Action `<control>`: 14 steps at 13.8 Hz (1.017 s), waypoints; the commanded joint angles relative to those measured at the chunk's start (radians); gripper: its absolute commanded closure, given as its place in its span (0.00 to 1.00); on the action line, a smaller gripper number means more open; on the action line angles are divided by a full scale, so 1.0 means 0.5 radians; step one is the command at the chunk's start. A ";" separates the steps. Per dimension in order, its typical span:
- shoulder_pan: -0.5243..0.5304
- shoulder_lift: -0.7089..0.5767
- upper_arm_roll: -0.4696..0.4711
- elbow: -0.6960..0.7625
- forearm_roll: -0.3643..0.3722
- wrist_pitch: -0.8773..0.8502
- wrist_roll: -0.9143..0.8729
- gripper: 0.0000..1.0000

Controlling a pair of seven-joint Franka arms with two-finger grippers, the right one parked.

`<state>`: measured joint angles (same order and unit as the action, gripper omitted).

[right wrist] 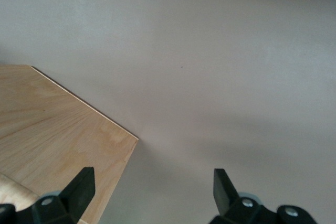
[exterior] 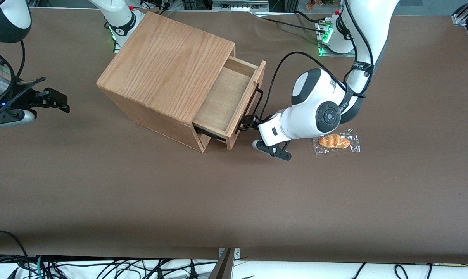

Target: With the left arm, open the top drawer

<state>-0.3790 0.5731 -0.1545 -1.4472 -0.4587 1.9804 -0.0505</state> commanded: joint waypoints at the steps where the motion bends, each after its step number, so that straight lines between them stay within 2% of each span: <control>1: 0.074 0.007 0.024 0.047 0.114 -0.015 0.012 0.00; 5: 0.117 -0.002 0.024 0.200 0.095 -0.276 -0.009 0.00; 11: 0.123 -0.005 0.024 0.292 0.055 -0.371 -0.138 0.00; 14: 0.276 -0.029 0.021 0.320 0.086 -0.433 -0.135 0.00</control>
<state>-0.2943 0.5709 -0.1379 -1.3113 -0.4526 1.8062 -0.1081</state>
